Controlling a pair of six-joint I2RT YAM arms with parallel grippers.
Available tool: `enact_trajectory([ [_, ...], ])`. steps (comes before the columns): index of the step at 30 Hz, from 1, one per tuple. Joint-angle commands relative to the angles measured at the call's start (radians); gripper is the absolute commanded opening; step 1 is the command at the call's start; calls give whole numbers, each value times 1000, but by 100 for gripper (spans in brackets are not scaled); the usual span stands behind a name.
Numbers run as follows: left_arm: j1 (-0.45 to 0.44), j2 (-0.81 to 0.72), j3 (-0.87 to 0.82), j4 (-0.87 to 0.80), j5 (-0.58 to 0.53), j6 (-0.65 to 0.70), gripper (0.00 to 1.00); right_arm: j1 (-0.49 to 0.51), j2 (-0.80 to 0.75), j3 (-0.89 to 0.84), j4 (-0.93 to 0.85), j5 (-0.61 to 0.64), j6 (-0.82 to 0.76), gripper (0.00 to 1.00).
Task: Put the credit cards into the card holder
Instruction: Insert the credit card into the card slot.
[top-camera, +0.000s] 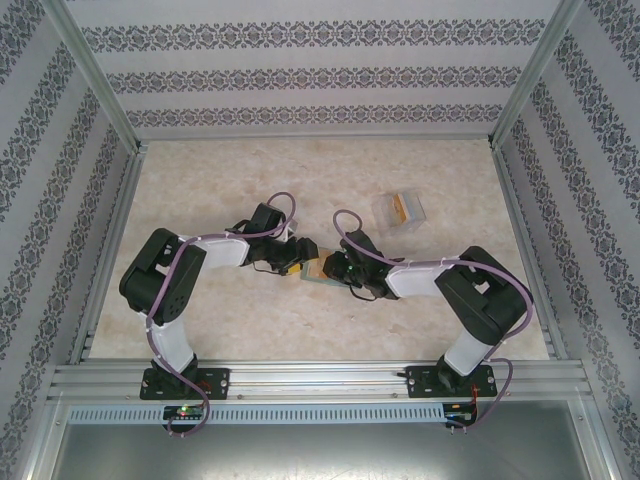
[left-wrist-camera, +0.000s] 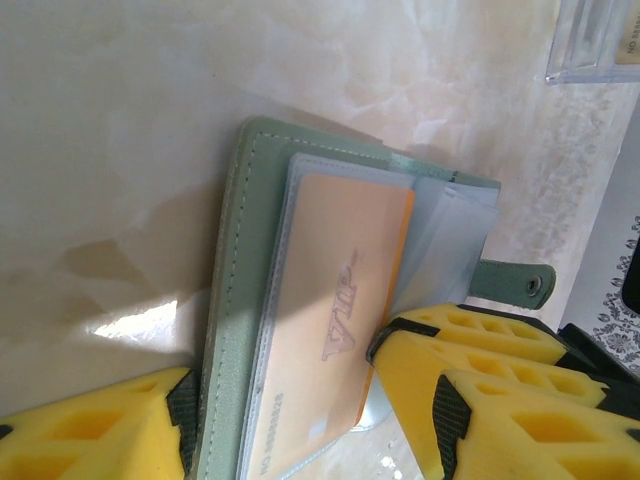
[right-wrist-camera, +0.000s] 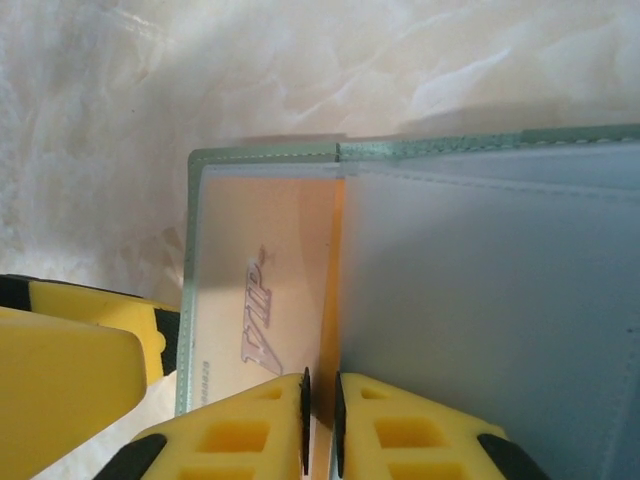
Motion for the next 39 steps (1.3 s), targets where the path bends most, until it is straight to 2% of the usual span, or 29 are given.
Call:
enact_trajectory([
  [1, -25, 43, -35, 81, 42, -11, 64, 29, 17, 45, -3, -25, -27, 17],
  [6, -25, 45, -37, 92, 57, -15, 64, 43, 35, 82, -22, -26, -57, 19],
  [12, -23, 33, -47, 82, 40, -23, 66, 42, 5, 84, -63, -4, -82, 27],
  [17, 5, -22, -95, 14, -66, -50, 72, 32, -66, 89, -164, 38, -147, 35],
  [24, 42, -48, -99, -69, -129, -26, 74, 31, -171, 70, -301, 126, -188, 43],
  [29, 42, -91, -84, -123, -180, 11, 75, 26, -233, 7, -340, 195, -149, 50],
  [34, 41, -108, -40, -200, -206, 64, 75, 0, -205, -31, -308, 176, -120, 53],
  [39, 41, -109, -45, -184, -201, 60, 75, -19, -158, -26, -290, 135, -111, 54],
])
